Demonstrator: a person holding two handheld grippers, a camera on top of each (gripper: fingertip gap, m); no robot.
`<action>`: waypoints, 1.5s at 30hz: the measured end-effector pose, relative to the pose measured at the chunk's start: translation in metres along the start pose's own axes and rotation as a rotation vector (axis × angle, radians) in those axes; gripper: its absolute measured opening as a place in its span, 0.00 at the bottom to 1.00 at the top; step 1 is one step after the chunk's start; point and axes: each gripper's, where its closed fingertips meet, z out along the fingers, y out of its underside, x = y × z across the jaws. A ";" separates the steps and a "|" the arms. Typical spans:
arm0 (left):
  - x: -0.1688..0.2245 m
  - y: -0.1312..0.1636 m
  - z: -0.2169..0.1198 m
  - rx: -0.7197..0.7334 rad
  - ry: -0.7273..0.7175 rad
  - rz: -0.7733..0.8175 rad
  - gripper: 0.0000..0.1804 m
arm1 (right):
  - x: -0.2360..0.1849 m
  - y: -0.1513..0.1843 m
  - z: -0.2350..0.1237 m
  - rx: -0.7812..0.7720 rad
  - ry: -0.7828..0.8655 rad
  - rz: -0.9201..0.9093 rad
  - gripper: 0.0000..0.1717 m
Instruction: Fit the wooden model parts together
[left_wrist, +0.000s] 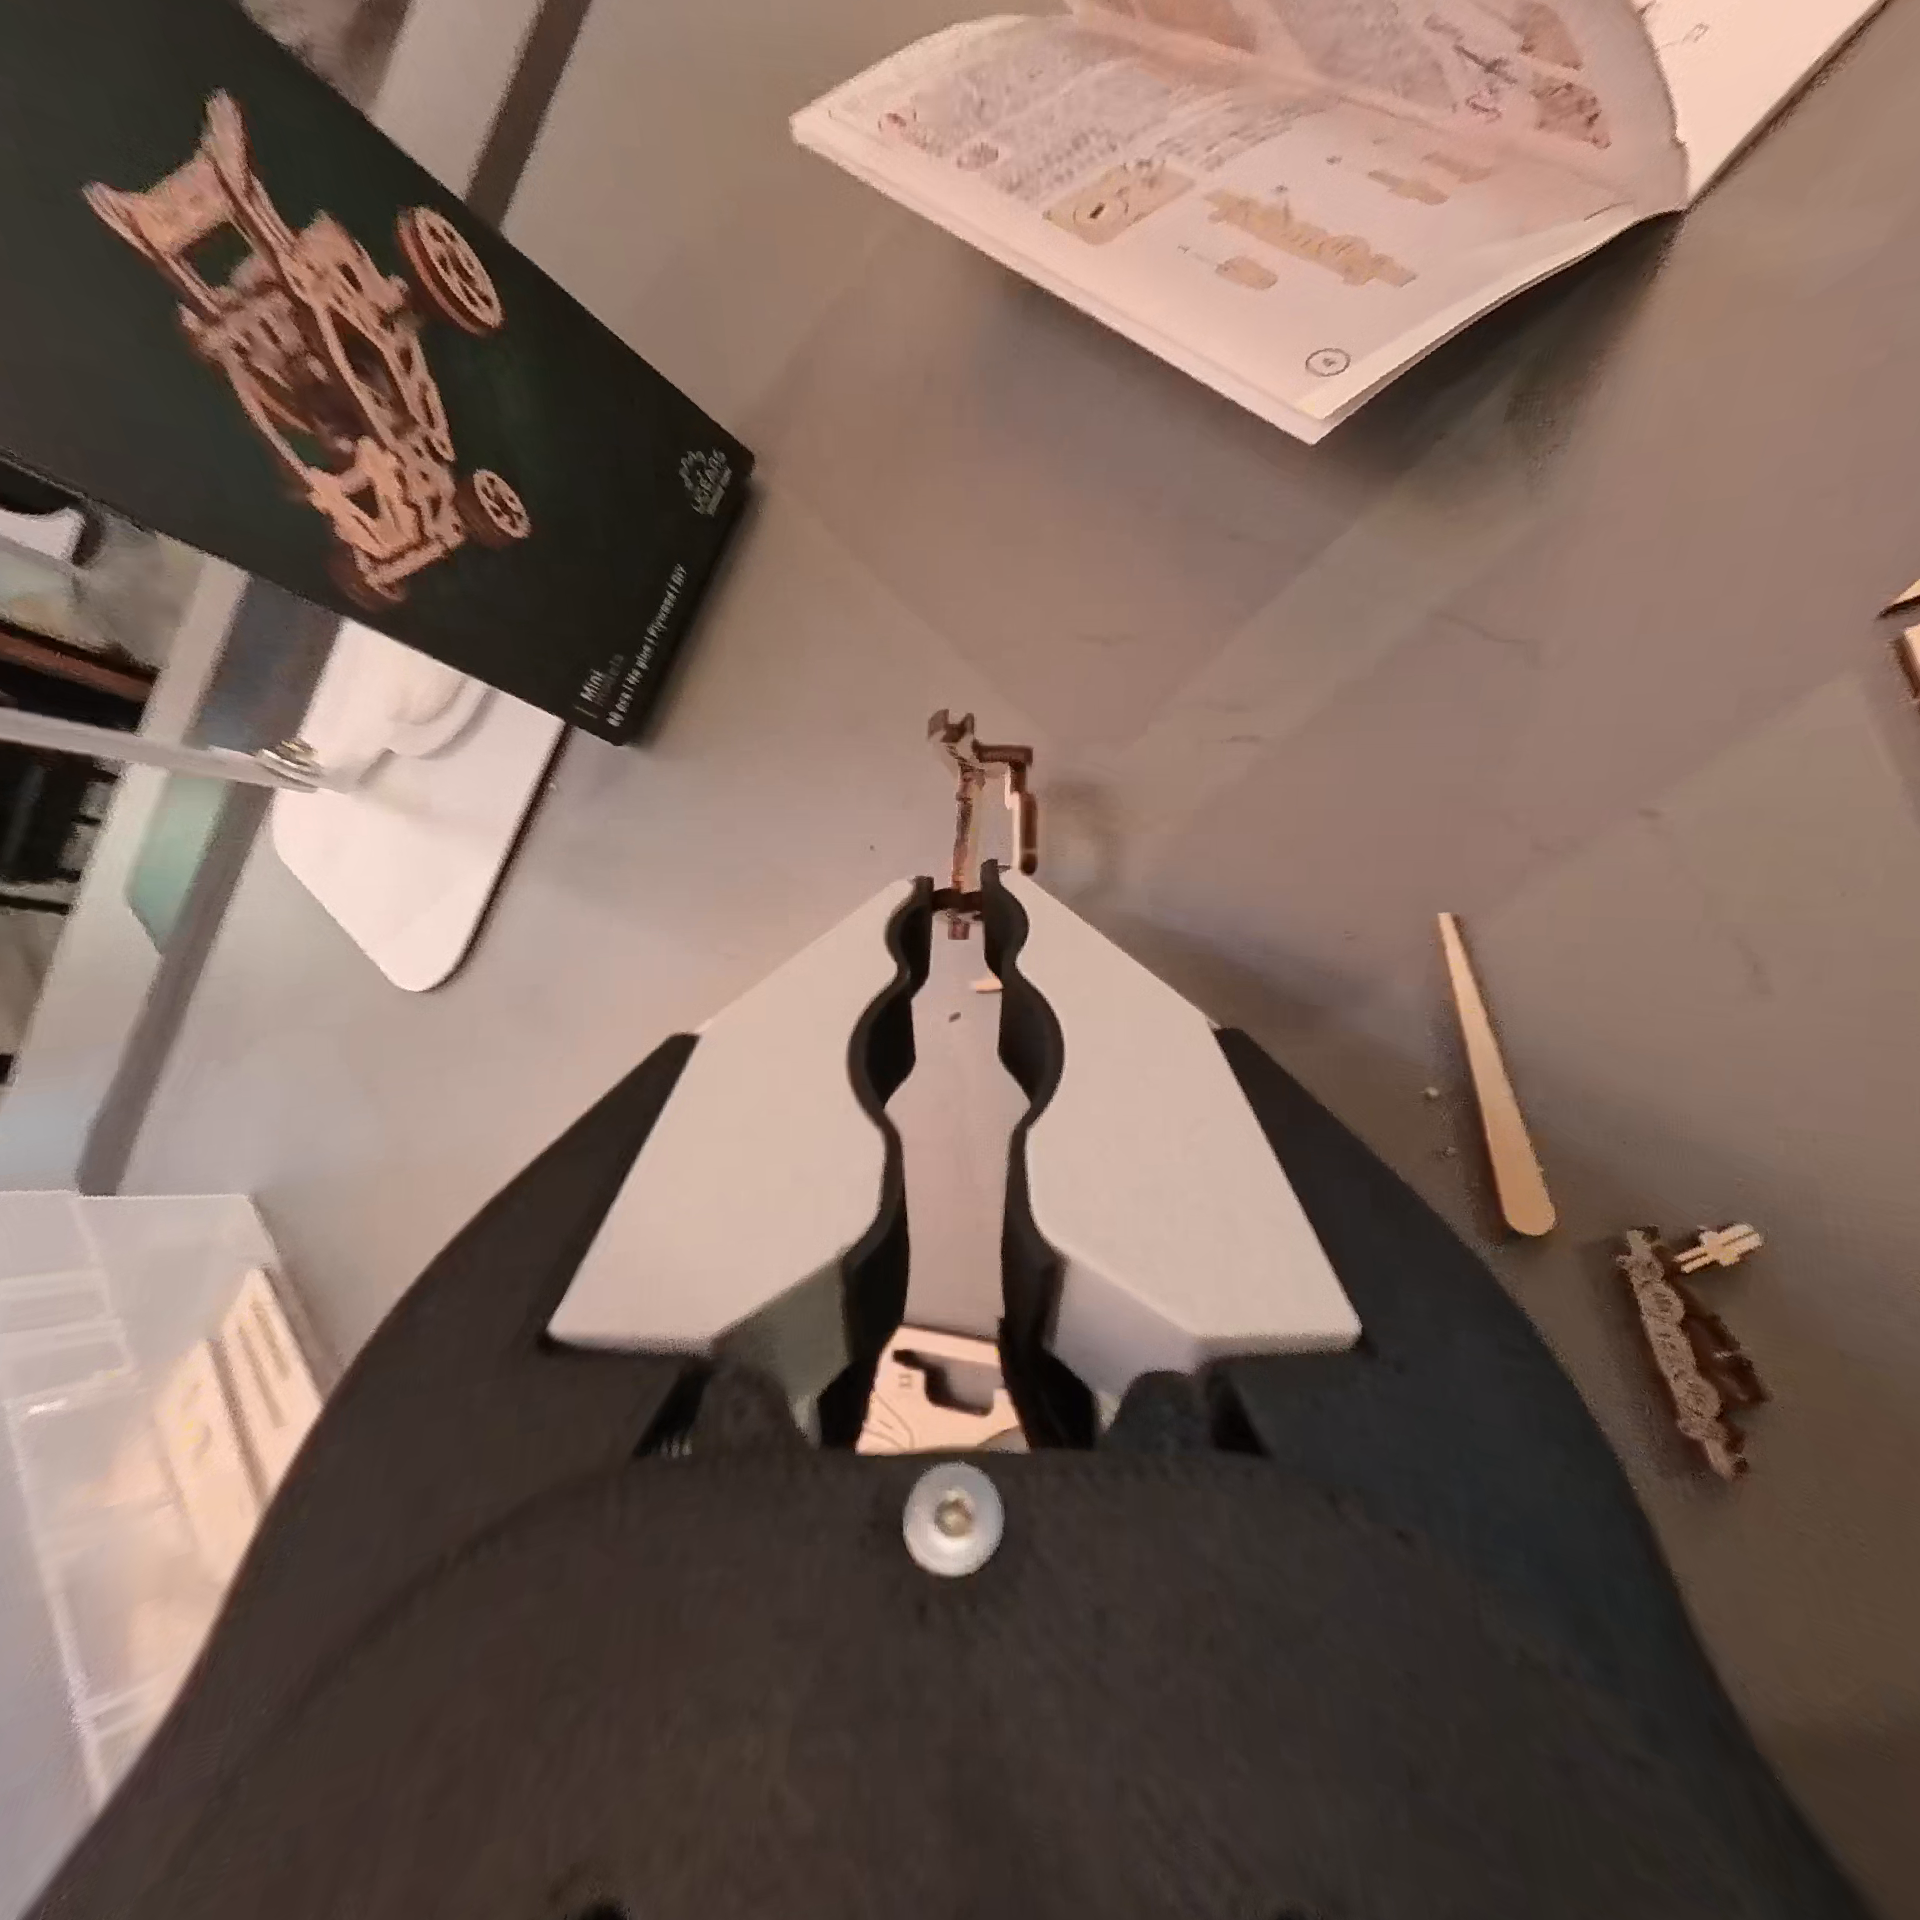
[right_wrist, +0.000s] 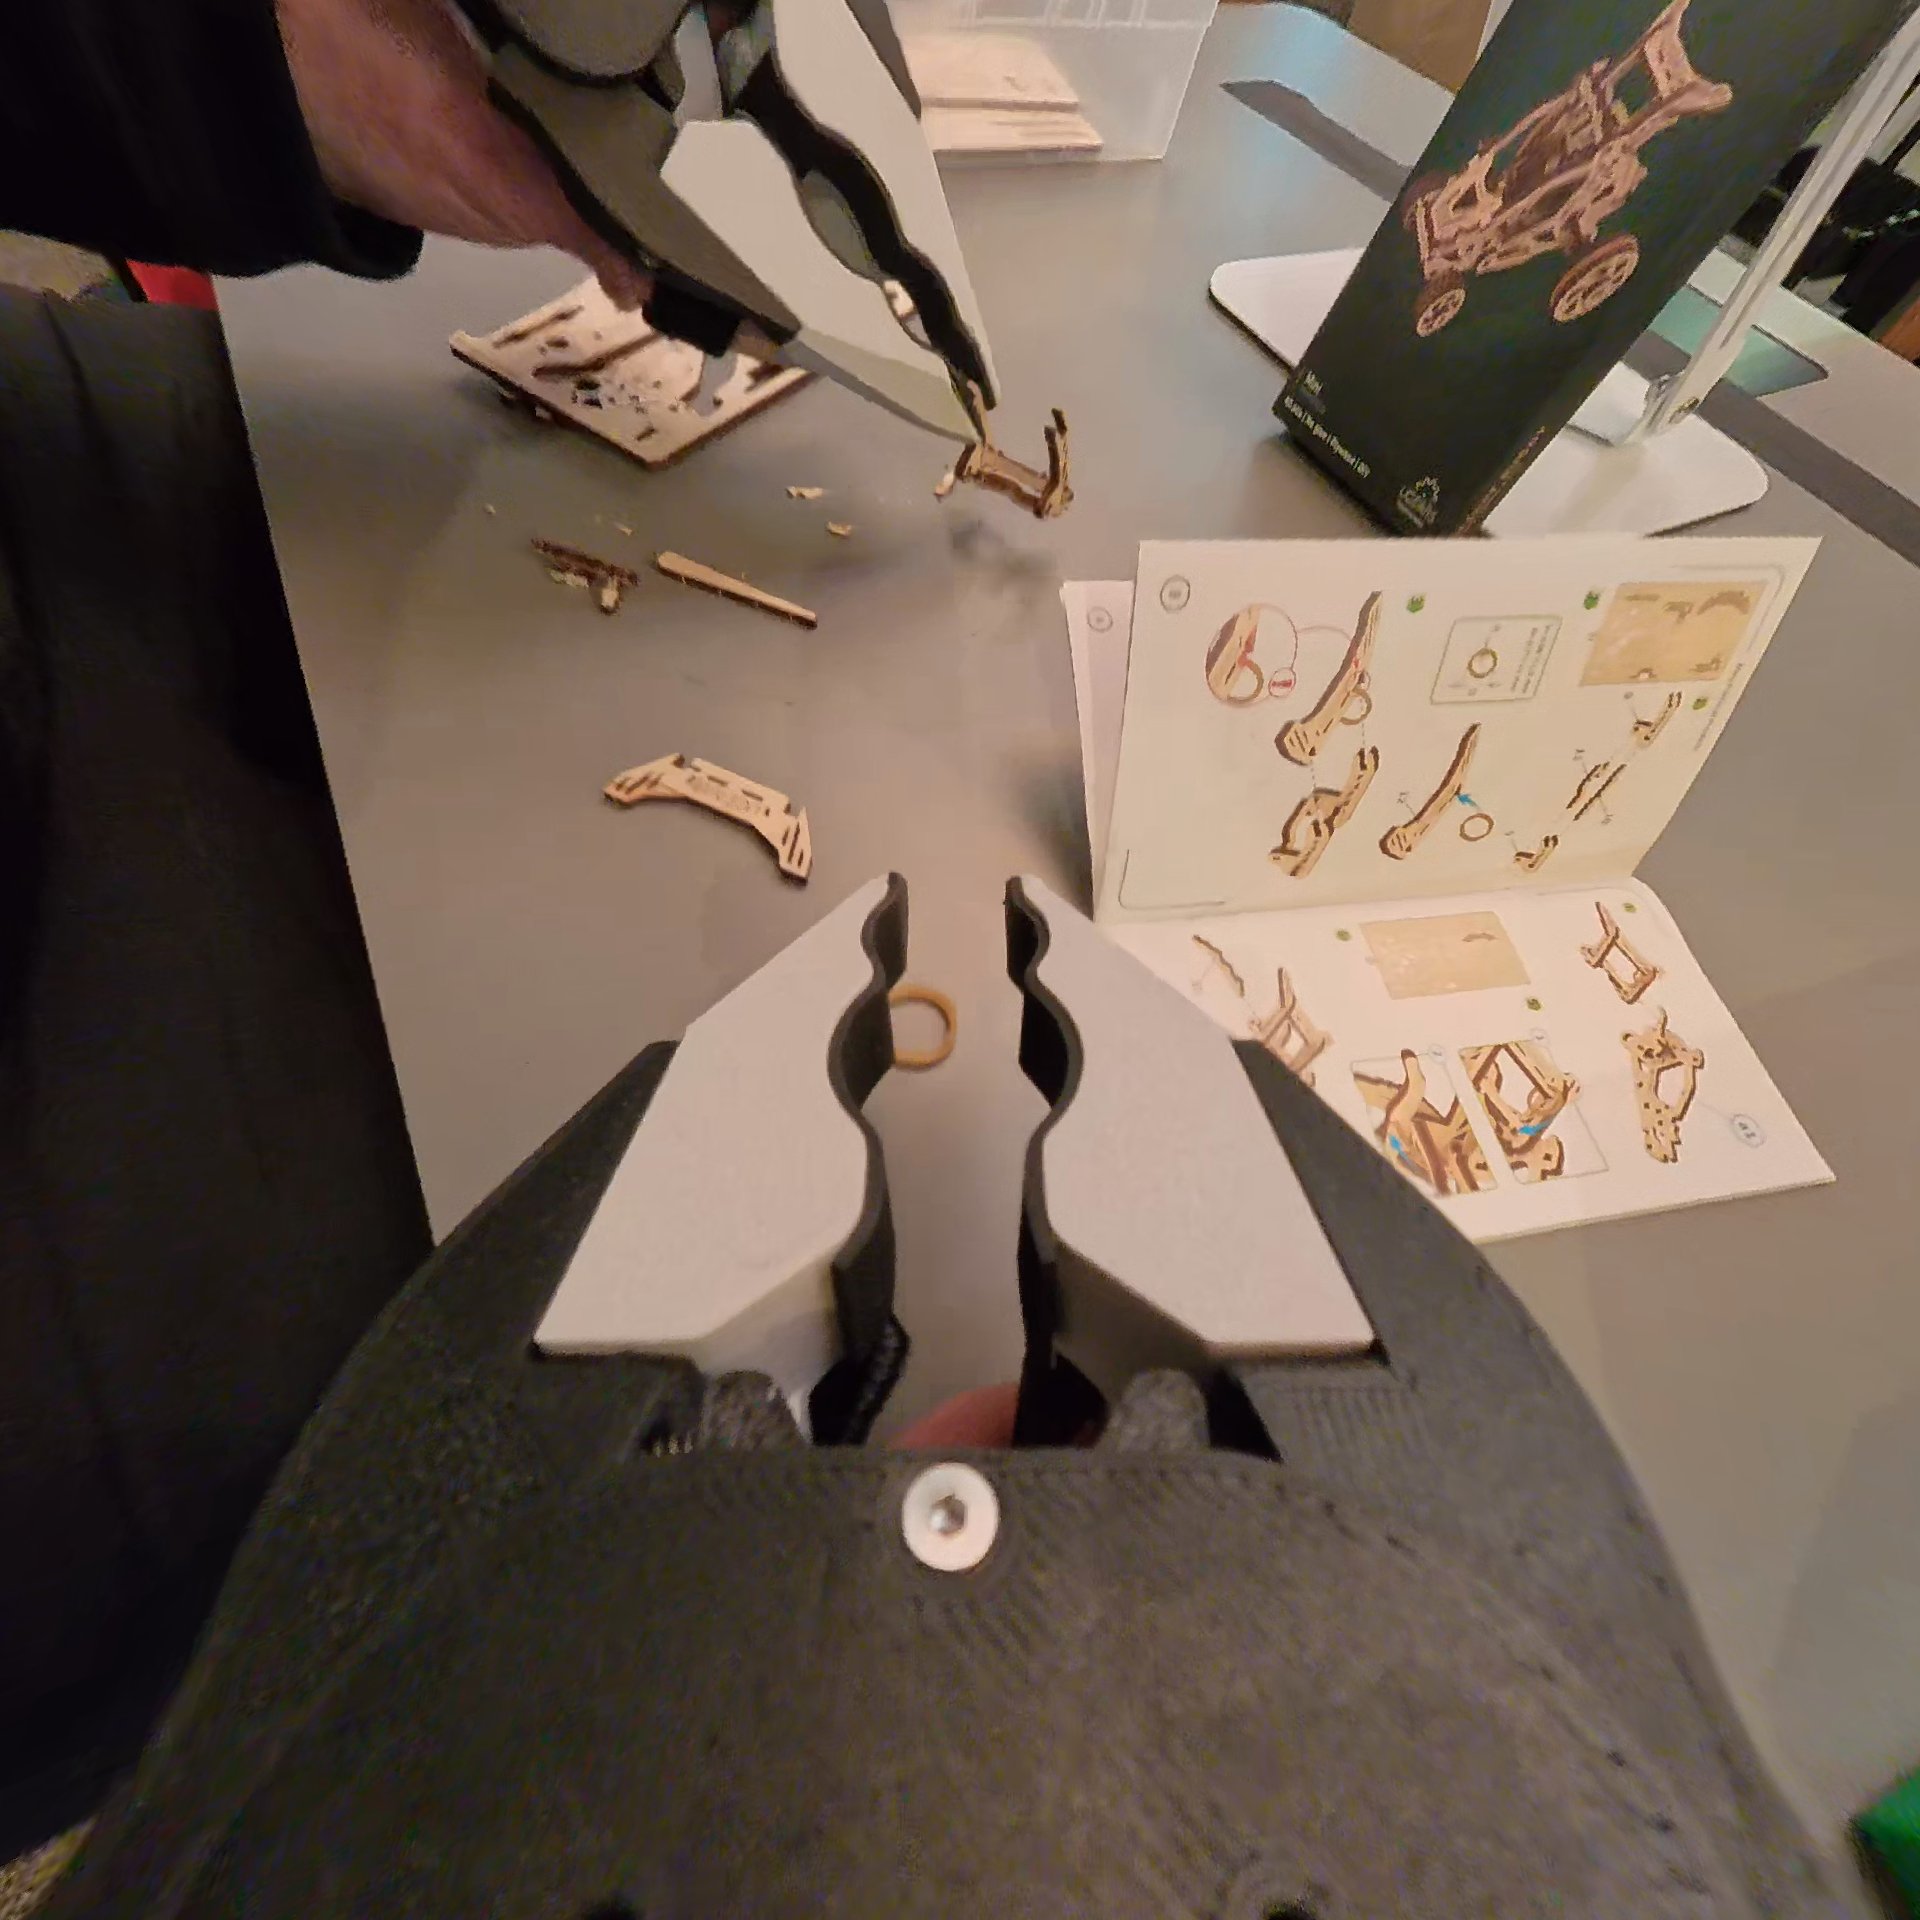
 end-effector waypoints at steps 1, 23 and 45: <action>0.000 -0.003 -0.003 0.018 -0.006 0.018 0.04 | 0.000 -0.005 0.001 0.015 -0.004 0.007 0.10; 0.022 -0.108 -0.082 0.498 0.028 0.350 0.04 | 0.025 -0.084 -0.014 0.305 -0.085 0.149 0.13; 0.028 -0.008 0.001 0.204 -0.022 0.485 0.07 | -0.001 0.006 -0.001 -0.031 0.009 0.020 0.11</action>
